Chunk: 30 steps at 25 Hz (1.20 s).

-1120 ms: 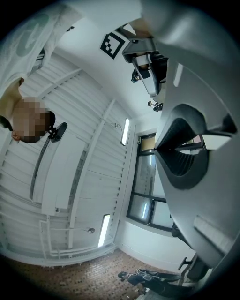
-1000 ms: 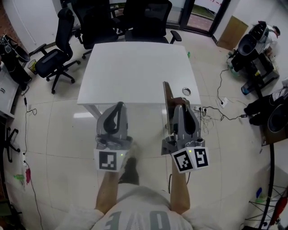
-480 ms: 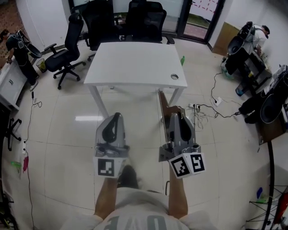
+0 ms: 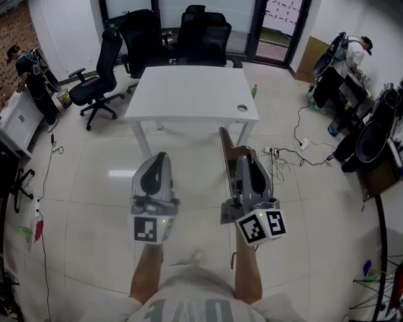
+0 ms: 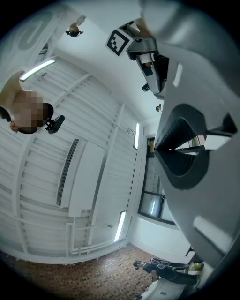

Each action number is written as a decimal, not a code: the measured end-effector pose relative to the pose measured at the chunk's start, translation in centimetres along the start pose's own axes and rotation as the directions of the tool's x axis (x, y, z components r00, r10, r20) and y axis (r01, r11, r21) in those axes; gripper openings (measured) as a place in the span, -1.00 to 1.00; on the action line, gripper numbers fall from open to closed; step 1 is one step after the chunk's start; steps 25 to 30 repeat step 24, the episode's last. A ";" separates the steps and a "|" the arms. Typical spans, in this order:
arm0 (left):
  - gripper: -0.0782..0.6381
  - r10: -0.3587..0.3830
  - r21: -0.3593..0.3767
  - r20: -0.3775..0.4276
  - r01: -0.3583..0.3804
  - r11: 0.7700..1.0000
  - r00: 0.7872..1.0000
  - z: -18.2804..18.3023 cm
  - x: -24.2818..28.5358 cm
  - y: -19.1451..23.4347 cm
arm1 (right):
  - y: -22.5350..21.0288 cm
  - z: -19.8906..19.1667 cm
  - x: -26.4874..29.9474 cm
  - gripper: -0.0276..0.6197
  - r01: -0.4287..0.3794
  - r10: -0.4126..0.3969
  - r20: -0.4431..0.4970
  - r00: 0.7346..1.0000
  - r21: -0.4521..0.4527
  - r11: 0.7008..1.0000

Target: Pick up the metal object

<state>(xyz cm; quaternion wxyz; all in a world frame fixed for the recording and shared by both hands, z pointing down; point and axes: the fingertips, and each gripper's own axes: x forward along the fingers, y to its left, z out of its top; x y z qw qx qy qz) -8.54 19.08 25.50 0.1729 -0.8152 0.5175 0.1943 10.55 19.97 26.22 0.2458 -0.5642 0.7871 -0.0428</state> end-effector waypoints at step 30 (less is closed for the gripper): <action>-0.78 0.012 0.020 0.014 -0.012 1.000 1.000 1.1 -1.4 0.0 | 1.6 -0.5 -1.1 -0.78 -0.005 0.004 -0.019 1.000 -0.093 0.996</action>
